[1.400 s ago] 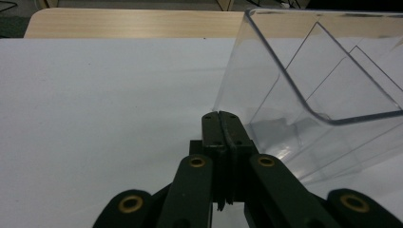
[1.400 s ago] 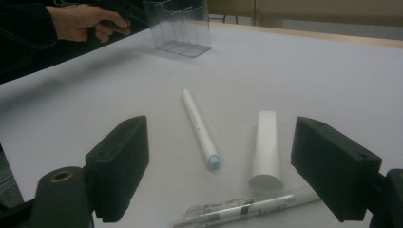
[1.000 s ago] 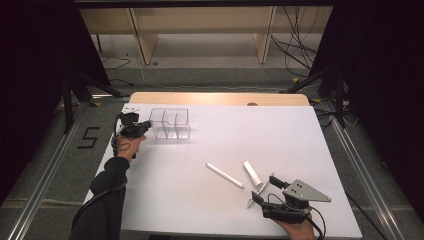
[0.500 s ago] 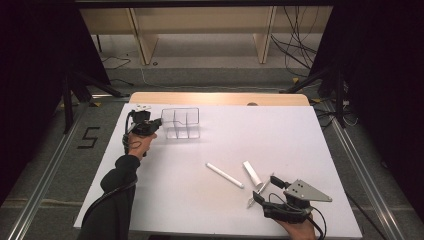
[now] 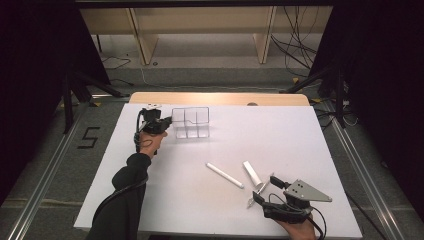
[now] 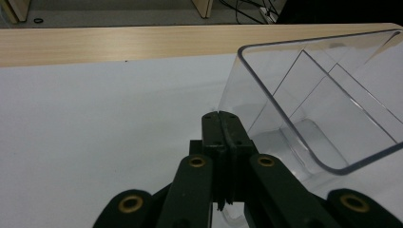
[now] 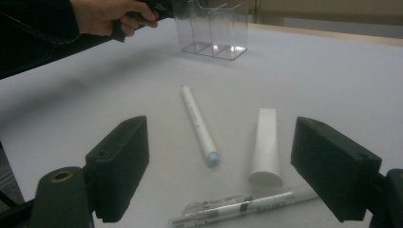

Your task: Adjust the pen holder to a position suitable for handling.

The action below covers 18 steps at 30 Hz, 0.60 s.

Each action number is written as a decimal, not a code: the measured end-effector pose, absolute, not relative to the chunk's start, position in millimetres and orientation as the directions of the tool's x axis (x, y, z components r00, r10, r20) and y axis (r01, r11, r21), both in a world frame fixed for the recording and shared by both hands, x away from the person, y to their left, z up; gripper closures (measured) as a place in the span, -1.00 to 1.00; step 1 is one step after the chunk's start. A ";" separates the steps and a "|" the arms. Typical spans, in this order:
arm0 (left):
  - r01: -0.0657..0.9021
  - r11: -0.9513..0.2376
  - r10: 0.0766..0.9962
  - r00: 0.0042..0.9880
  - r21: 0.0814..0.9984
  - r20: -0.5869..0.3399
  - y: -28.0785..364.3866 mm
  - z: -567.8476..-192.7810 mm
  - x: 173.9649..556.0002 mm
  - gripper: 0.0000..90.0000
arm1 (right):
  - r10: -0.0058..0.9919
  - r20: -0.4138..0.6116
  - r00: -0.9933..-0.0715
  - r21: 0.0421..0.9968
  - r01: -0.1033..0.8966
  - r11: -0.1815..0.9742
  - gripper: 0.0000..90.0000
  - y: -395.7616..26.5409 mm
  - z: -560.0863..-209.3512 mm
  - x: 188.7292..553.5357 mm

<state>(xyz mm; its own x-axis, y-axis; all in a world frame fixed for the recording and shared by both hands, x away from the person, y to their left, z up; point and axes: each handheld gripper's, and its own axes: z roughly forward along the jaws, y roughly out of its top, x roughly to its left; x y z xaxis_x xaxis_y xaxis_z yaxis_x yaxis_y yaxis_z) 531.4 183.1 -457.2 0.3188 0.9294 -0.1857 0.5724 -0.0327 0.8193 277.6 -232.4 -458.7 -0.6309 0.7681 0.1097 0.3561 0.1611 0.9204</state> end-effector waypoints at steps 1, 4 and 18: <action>0.571 -0.033 0.929 0.321 0.820 -0.186 181.7 -457.3 531.6 0.99 | 0.767 0.108 -0.632 0.920 0.356 0.164 -0.53 -232.4 -458.7 277.5; 0.571 -0.036 0.928 0.323 0.820 -0.185 177.5 -457.2 532.3 0.99 | 0.766 0.107 -0.634 0.920 0.356 0.166 -0.53 -232.2 -458.8 277.5; 0.566 -0.050 0.918 0.351 0.823 -0.186 154.2 -456.9 537.2 0.99 | 0.766 0.109 -0.634 0.919 0.358 0.166 -0.53 -232.4 -459.2 277.8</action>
